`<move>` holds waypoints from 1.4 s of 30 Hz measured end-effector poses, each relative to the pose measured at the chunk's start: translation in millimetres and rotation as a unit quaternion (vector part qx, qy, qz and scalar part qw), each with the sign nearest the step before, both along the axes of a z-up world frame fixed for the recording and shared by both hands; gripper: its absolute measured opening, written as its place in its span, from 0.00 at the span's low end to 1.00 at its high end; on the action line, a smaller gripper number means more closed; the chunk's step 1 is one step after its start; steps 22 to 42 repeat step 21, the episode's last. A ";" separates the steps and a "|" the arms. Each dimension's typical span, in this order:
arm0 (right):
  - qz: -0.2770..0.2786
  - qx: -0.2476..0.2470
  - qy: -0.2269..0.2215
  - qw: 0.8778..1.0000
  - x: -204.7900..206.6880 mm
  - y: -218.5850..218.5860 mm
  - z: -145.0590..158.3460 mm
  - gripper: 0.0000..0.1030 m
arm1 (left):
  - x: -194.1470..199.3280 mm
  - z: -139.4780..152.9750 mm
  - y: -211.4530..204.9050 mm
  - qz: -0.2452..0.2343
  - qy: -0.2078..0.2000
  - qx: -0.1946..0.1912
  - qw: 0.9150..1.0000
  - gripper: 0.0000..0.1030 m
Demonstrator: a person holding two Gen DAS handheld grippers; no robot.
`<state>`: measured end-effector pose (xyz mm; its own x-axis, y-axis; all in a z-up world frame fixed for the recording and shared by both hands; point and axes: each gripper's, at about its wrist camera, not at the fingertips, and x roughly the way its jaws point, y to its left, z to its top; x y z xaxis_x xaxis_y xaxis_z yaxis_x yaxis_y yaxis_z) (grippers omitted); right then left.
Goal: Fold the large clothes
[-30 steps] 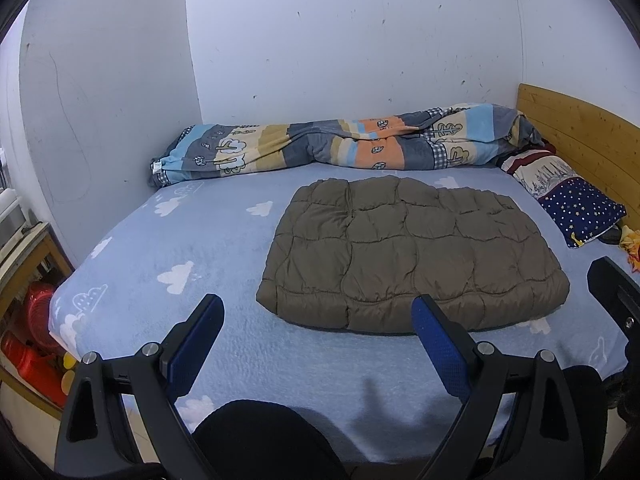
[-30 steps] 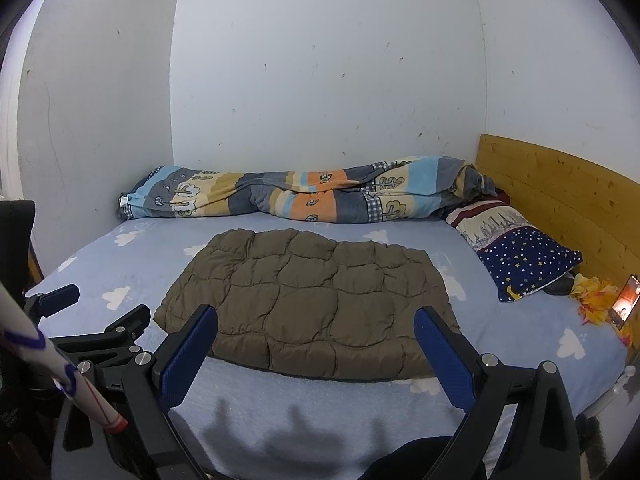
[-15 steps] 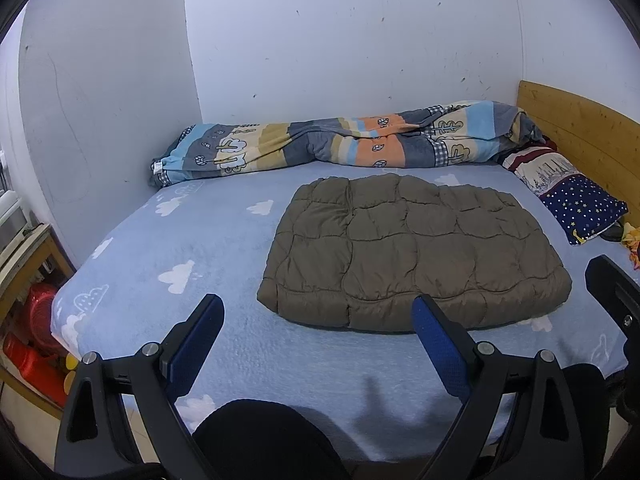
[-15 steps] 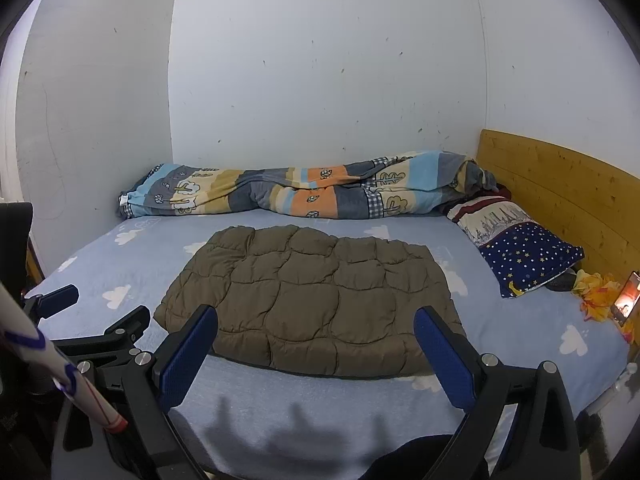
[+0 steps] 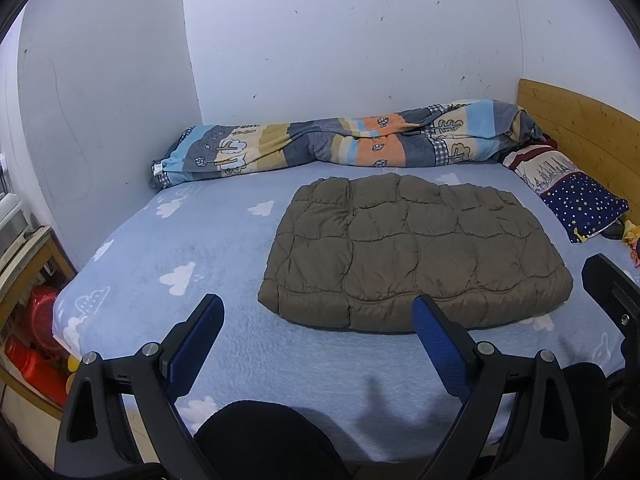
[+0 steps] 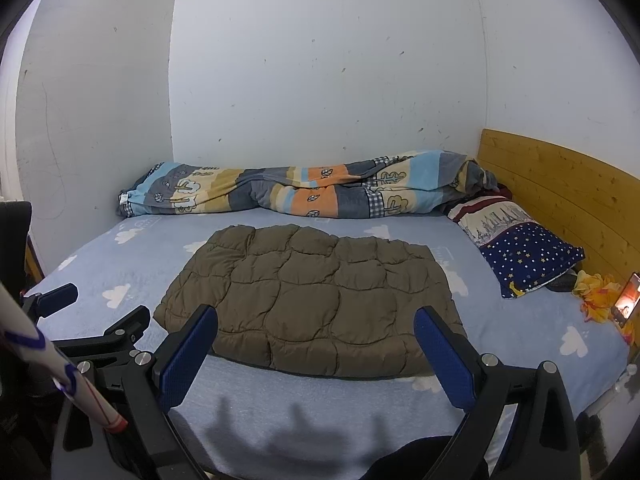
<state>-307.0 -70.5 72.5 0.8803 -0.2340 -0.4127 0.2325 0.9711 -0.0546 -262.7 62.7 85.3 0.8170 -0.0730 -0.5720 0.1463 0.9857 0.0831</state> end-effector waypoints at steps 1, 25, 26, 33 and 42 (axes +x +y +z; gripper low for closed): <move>0.000 0.000 0.000 1.000 -0.1 -0.3 -0.3 0.97 | -0.1 -0.2 0.0 0.001 0.000 0.000 1.000 0.91; 0.002 0.000 0.002 1.000 -0.4 -2.1 -2.6 0.97 | -3.9 -1.0 7.2 0.006 -0.003 0.006 1.000 0.91; 0.002 0.000 0.002 1.000 -0.4 -2.1 -2.6 0.97 | -3.9 -1.0 7.2 0.006 -0.003 0.006 1.000 0.91; 0.002 0.000 0.002 1.000 -0.4 -2.1 -2.6 0.97 | -3.9 -1.0 7.2 0.006 -0.003 0.006 1.000 0.91; 0.002 0.000 0.002 1.000 -0.4 -2.1 -2.6 0.97 | -3.9 -1.0 7.2 0.006 -0.003 0.006 1.000 0.91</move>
